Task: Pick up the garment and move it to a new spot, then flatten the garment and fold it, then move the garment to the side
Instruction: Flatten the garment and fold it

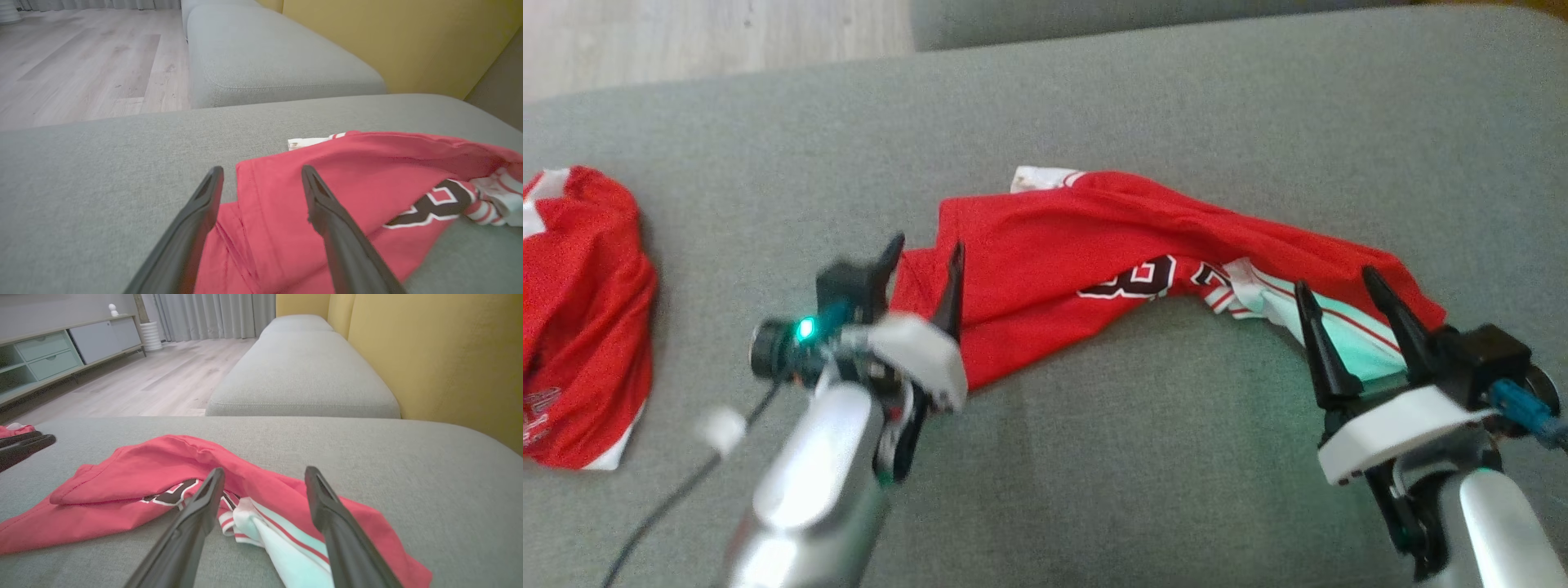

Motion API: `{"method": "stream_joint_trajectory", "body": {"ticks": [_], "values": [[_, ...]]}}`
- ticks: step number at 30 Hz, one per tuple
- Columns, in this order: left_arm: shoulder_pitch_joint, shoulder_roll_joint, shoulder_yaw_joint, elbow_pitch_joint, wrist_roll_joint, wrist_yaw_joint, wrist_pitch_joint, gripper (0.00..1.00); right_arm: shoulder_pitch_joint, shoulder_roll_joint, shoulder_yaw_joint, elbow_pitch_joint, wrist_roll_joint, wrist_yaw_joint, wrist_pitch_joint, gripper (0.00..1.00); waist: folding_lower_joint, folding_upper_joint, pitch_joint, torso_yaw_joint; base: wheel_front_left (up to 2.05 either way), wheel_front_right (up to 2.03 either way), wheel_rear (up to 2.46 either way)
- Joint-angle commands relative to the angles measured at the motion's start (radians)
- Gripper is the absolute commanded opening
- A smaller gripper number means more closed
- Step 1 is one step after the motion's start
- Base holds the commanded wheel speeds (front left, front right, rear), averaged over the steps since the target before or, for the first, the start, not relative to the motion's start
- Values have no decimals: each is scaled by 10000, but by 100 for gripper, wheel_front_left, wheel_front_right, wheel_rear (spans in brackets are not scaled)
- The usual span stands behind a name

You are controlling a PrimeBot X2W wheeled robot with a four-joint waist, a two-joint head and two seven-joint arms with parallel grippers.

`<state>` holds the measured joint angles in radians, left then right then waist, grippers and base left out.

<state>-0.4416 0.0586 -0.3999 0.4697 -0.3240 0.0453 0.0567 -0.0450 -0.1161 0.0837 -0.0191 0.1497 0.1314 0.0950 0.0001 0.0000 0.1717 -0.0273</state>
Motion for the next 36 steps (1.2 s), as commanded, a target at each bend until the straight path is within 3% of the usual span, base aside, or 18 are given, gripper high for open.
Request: {"method": "stream_joint_trajectory", "body": {"ticks": [1, 13, 18, 20, 24, 27, 29, 33, 36], "values": [[-840, 66, 215, 108, 82, 150, 248, 100, -442, -70, 295, -381, 38, -7, -135, 100, -1, 0, 317, -122, 0, 0, 0], [-3709, -62, 132, 3352, -414, 740, 2014, 100, -1200, 22, 885, -190, 209, -7, -380, 100, -1, 0, 1499, -887, 0, 0, 0], [-3975, -76, -17, 4186, -875, 421, 2779, 100, -1289, 9, 882, -84, 268, -7, -489, 100, -1, 0, 1575, -978, 0, 0, 0], [-3930, -78, -235, 4329, -1107, 193, 3147, 0, -1295, 2, 866, -43, 283, -7, -507, 100, -1, 0, 1534, -974, 0, 0, 0], [-3768, -81, -577, 4099, -1512, 51, 2932, 0, -1255, -3, 783, 1, 275, -7, -527, 100, -1, 0, 1312, -853, 0, 0, 0], [-3700, -81, -662, 3865, -1551, 82, 2307, 0, -1210, 4, 739, 8, 254, -7, -529, 100, -1, 0, 1140, -739, 0, 0, 0], [-3634, -82, -666, 3500, -1503, 125, 1319, 0, -1155, 12, 760, 22, 252, -7, -516, 100, -1, 0, 924, -630, 0, 0, 0], [-2963, -82, -681, 2324, -1824, -190, -251, 0, -980, -7, 787, 49, 292, -7, -461, 100, -1, 0, 406, -376, 0, 0, 0], [-1860, -78, -912, 947, -2183, -406, -456, 0, -775, -37, 683, 1, 306, -7, -377, 100, -1, 0, 82, -140, 0, 0, 0]]}}
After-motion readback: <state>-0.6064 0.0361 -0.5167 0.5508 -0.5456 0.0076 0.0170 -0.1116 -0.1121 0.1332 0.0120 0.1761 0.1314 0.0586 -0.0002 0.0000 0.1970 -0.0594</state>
